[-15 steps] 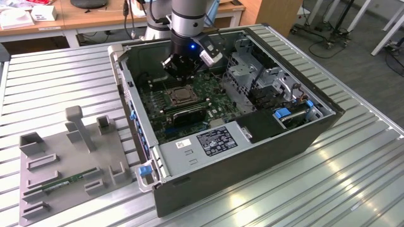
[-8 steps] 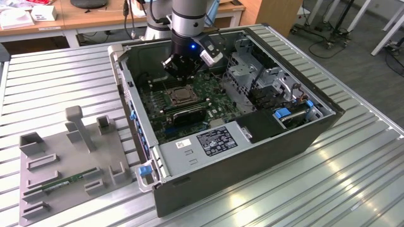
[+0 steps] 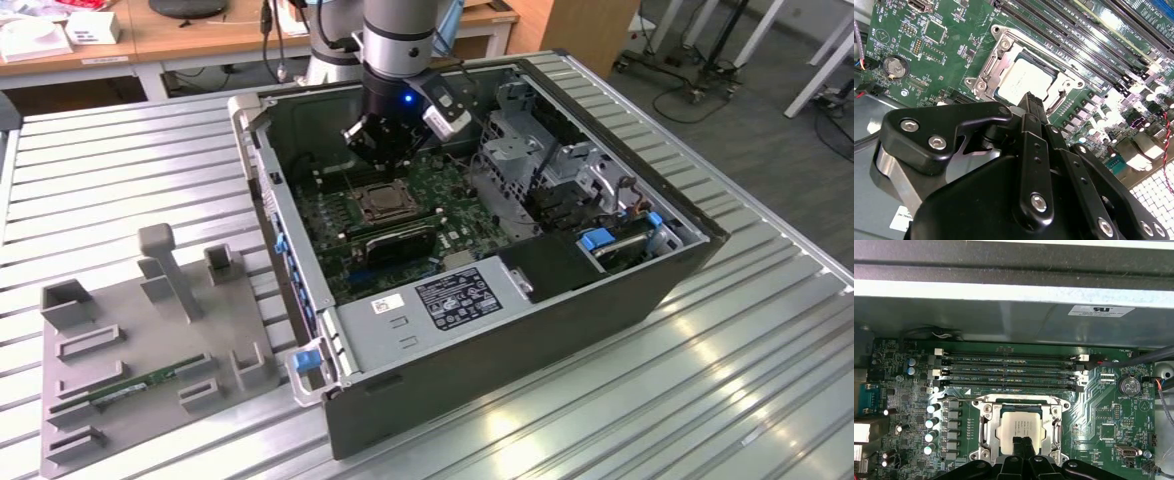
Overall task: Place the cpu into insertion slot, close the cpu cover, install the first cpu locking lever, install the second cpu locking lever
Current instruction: 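Close the cpu cover, then install the first cpu locking lever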
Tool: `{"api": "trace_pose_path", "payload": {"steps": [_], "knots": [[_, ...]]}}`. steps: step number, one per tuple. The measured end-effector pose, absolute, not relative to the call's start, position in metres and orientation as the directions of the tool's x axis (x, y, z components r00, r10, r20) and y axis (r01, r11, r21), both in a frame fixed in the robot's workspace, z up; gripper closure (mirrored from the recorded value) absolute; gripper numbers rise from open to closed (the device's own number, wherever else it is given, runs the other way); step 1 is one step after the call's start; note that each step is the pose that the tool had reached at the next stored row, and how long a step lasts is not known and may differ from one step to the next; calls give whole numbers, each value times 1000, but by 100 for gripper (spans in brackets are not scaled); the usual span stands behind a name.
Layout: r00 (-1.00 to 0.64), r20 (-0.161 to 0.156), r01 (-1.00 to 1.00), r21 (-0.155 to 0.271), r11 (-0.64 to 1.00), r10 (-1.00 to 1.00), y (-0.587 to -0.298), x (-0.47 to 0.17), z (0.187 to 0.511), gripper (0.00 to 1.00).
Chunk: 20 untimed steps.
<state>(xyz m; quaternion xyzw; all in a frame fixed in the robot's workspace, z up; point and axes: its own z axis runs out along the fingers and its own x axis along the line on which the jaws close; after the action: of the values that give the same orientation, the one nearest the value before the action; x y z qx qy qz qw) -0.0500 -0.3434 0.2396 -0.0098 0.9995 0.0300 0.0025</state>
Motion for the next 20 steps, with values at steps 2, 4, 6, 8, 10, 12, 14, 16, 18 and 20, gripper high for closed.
{"api": "trace_pose_path", "payload": {"steps": [2,4,6,8,10,12,14,16,18,20], "knots": [[-1000,-6,-20,60,998,-19,-343,-50,240,89],[-1000,-6,-20,60,998,-20,-343,-50,240,89],[-1000,-6,-20,60,998,-19,-343,-50,240,89],[-1000,-7,-20,60,998,-19,-343,-50,240,89],[-1000,-6,-20,60,998,-19,-343,-50,240,89],[-1000,-7,-20,60,998,-19,-343,-51,240,89],[-1000,-7,-20,60,998,-19,-343,-52,240,89],[-1000,-7,-20,60,998,-20,-343,-54,240,89],[-1000,-8,-20,60,998,-19,-343,-57,240,89],[-1000,-9,-20,60,998,-19,-343,-61,239,89]]}}
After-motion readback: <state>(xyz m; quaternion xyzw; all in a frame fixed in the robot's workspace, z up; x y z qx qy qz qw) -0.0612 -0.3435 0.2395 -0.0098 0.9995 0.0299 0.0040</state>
